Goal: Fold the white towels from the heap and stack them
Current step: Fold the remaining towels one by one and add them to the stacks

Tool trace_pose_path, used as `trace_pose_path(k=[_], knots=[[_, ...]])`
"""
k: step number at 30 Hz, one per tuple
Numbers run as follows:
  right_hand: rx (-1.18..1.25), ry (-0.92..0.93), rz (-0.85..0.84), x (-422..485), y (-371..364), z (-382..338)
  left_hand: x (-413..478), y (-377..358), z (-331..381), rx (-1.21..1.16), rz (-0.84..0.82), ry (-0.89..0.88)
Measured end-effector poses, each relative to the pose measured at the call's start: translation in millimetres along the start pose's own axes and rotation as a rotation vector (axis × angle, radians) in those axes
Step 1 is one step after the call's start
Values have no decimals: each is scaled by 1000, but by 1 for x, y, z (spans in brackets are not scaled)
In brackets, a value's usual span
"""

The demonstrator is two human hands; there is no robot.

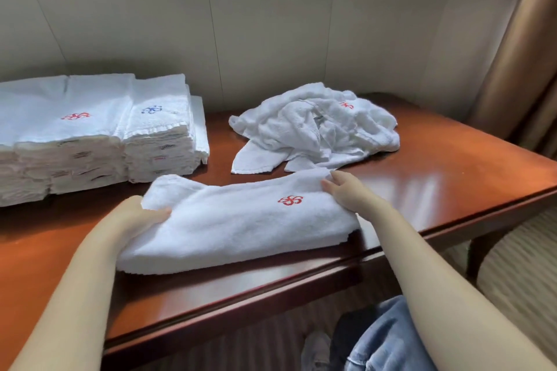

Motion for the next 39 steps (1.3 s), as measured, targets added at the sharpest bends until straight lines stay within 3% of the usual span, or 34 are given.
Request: trace_pose_path(k=[6,13,17,24,27,28,30,33,36,39], knots=[[-25,20,125,18,0,-26,7,-2,-27,24,12,78],[-370,-40,15,12,-27,4,9,1,-26,-35,63,29],[-385,-13,92,8,-24,6,8,1,-28,-86,44,29],[-662,11,213,2,-17,-10,10,6,-33,-36,115,31],[-738,133,349,-3,-20,-42,9,8,-34,-15,137,44],[-715,228,338,-3,-30,-53,9,9,-34,-18,141,51],[-666,365,151,1,-65,-63,7,11,-36,-49,142,65],[-658,270,-151,7,-104,-40,0,2,-43,-335,57,96],[-644,234,-160,13,-104,-33,-15,-4,-43,-589,-50,121],[-652,220,-168,16,-104,-31,-30,-6,-50,-430,-188,171]])
Point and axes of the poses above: each hand's wrist, its own x-axis towards the middle knuckle, its own y-axis out of the back of the hand, z = x × y, the point moved 10 cm from there along x, towards the middle knuckle, and after that the axes turned 11 degrees about x, right-handed, at the moved point
